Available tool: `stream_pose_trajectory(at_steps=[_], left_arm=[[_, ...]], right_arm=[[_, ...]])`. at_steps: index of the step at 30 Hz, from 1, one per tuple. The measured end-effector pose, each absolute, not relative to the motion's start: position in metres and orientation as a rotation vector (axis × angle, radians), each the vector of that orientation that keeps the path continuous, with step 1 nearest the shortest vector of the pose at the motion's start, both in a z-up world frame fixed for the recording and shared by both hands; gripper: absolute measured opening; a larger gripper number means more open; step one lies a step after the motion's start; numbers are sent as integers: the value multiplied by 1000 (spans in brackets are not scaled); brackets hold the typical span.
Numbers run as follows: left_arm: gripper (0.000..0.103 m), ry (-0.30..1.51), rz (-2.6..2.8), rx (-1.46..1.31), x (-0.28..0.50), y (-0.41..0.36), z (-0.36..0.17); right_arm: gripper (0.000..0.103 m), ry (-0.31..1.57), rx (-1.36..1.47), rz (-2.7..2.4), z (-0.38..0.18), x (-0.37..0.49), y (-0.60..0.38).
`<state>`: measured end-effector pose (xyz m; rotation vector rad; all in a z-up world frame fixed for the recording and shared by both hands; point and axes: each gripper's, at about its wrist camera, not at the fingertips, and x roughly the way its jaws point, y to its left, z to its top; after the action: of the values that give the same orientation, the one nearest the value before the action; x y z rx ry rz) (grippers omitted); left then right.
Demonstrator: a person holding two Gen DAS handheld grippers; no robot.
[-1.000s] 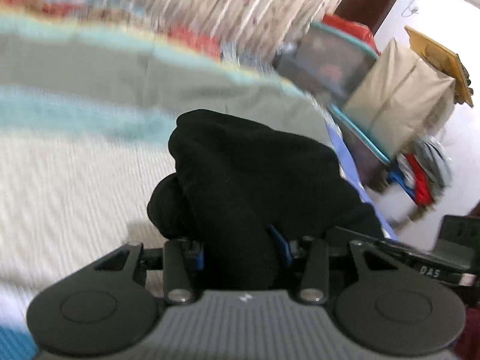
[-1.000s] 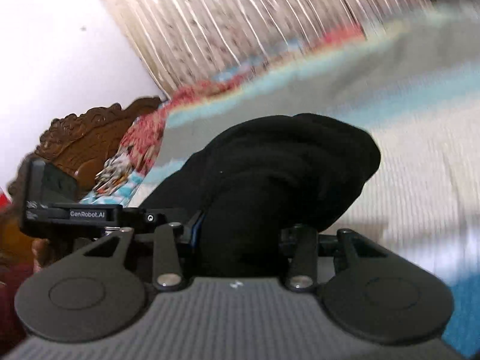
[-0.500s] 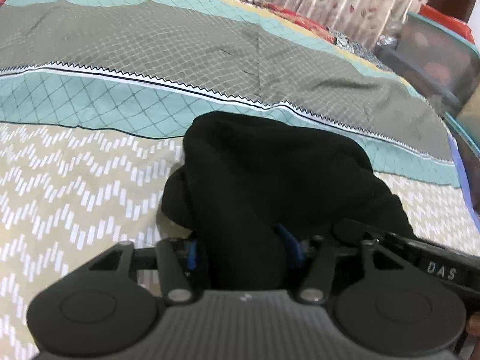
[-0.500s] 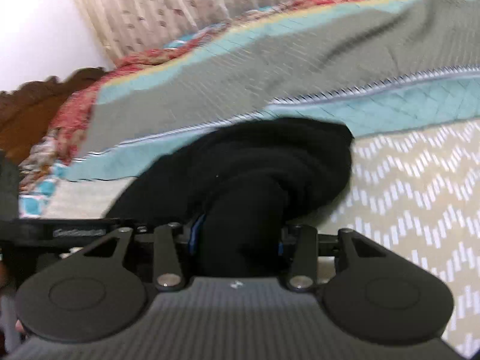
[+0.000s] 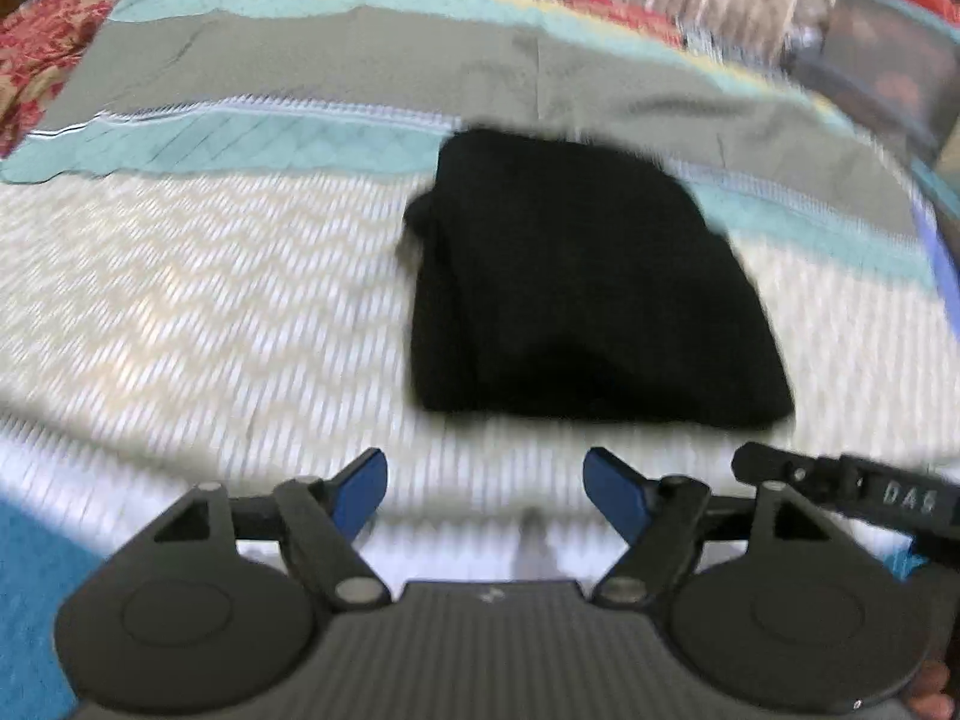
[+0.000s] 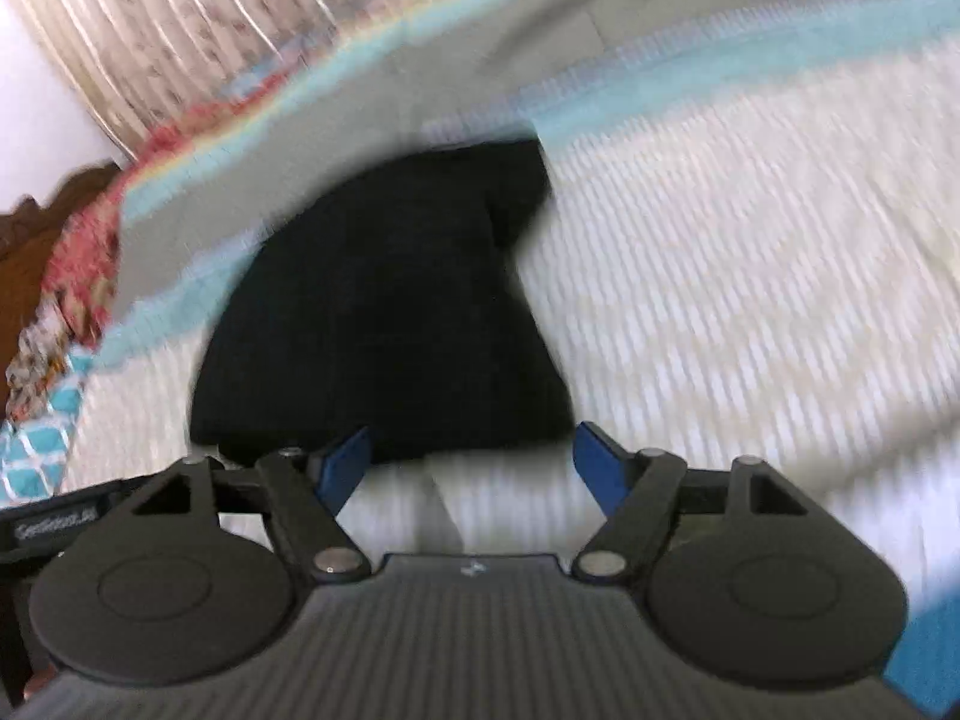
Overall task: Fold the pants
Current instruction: 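Open both grippers and pull them back from the folded pants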
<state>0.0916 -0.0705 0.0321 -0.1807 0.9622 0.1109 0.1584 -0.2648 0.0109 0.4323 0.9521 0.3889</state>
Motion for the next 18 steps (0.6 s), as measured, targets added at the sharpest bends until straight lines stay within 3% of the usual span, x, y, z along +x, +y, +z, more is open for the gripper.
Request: stream_pose_trajectory(at_steps=[3,9,11,14,18], left_arm=[[74,1005,128,-149,44,-87,28],[85,1032,139,-125,-21,-115,29],[86,1030,146,-105,-35,-125,29],[95,1047,154,-94,-51,-134,24],[99,1066,179,-58,-65,-143,16]], right_arm=[[76,955,401,412,13,109,-274],[78,939,275,383,22,28,-282],[87,928,252,364,22,8,-287],[92,931,222,329,20,-12,-295],[97,938,186,268,10,-28,-298]])
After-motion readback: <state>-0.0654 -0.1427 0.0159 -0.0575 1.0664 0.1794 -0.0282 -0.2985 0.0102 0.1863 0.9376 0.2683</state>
